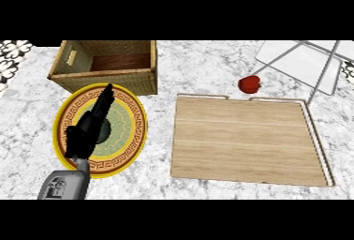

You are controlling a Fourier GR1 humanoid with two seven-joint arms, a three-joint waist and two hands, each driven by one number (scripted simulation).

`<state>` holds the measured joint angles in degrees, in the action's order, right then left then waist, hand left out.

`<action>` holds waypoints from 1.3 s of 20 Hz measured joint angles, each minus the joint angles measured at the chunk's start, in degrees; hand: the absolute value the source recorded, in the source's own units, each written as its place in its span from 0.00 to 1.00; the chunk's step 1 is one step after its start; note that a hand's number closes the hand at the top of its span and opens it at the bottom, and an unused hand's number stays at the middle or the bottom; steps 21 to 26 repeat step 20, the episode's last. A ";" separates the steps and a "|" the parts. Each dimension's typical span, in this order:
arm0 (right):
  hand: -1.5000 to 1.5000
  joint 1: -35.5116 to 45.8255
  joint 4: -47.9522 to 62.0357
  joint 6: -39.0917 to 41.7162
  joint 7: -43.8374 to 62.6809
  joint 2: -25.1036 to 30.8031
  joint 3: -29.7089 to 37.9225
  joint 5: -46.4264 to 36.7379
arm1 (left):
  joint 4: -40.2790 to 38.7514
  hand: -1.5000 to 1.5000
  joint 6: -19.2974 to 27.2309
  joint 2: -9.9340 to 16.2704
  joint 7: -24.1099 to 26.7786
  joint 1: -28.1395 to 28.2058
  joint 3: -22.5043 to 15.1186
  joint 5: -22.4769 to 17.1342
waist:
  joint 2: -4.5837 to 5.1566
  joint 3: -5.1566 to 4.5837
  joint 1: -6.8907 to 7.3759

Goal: Pick the cupcake from the tray and place it in the tiered shelf

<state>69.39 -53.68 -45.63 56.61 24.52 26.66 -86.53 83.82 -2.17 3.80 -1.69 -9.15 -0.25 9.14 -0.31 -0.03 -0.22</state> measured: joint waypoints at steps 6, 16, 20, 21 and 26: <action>0.00 -2.92 -14.54 4.98 5.16 -0.75 2.34 -3.02 | 0.49 0.50 0.29 0.34 -0.31 0.53 0.69 -0.14 | -0.48 -0.04 -1.16; 0.00 -13.51 -40.06 24.35 7.51 -4.27 7.05 0.72 | -0.29 0.50 1.31 0.50 0.29 2.21 1.74 0.01 | -1.59 -0.02 -4.20; 0.00 -19.57 -52.20 33.93 5.98 -6.30 8.57 4.02 | 0.36 0.50 1.48 0.55 0.17 3.04 2.12 -0.24 | -1.78 0.00 -4.83; 0.00 -19.57 -52.20 33.93 5.98 -6.30 8.57 4.02 | 0.36 0.50 1.48 0.55 0.17 3.04 2.12 -0.24 | -1.78 0.00 -4.83; 0.00 -19.57 -52.20 33.93 5.98 -6.30 8.57 4.02 | 0.36 0.50 1.48 0.55 0.17 3.04 2.12 -0.24 | -1.78 0.00 -4.83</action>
